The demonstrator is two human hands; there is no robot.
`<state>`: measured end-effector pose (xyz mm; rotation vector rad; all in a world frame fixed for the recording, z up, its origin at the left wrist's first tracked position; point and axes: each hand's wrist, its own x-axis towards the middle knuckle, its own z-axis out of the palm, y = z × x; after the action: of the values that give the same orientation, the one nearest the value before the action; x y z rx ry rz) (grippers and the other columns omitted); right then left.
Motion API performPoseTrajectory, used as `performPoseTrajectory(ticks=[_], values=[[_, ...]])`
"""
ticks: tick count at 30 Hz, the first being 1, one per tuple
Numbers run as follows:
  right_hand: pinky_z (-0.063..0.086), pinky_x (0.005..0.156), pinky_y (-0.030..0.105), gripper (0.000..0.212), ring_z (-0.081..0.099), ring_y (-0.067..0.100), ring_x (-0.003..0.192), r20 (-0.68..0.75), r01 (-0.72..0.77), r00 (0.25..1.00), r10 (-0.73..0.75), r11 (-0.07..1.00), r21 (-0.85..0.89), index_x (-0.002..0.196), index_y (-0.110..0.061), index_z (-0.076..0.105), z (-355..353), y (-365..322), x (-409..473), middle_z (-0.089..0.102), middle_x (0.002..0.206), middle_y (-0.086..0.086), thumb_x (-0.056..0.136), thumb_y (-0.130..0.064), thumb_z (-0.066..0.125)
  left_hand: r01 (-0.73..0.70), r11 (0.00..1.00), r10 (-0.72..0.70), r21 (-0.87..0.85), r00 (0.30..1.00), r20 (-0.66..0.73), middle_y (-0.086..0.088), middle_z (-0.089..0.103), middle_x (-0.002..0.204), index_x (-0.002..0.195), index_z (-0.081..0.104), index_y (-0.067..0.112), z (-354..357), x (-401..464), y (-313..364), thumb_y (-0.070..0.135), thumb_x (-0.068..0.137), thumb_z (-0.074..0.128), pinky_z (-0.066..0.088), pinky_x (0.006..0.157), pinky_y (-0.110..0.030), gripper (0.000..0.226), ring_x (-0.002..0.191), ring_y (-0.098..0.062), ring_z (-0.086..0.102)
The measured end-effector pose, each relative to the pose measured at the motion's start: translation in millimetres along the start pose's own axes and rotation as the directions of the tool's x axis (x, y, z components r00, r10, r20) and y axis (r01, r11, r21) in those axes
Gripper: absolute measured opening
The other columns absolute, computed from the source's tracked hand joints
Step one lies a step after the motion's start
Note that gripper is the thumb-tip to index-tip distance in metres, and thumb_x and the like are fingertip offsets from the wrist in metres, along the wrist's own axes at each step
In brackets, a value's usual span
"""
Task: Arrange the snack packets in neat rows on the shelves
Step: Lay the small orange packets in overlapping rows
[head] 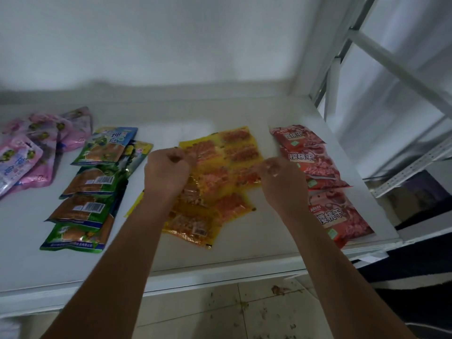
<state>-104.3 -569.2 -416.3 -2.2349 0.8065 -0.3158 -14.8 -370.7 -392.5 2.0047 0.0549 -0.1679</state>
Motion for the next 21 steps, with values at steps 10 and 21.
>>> performPoseTrajectory(ticks=[10,21], values=[[0.051,0.085,0.038,0.043,0.061,0.024,0.098,0.02,-0.136,0.991,0.136,0.991,-0.013,0.104,-0.017,0.062,13,15,8,0.063,0.104,0.001,0.084,-0.05,0.08,-0.321,0.844,0.357,0.43,0.934,-0.004,-0.008,0.069,0.112,0.115,0.072,0.017,24,-11,-1,0.025,0.096,0.059,0.053,0.092,-0.047,0.024,0.108,-0.032,0.063],[0.043,0.062,0.019,0.014,0.052,0.007,0.068,0.21,-0.277,0.96,0.184,0.716,0.641,0.083,-0.023,0.079,-13,23,-4,0.067,0.073,-0.006,0.096,-0.022,0.073,-0.185,0.937,0.134,0.295,0.974,0.184,0.0,0.073,0.087,0.084,0.072,0.022,84,-49,10,0.07,0.092,0.06,0.054,0.094,-0.049,0.05,0.094,-0.028,0.069]])
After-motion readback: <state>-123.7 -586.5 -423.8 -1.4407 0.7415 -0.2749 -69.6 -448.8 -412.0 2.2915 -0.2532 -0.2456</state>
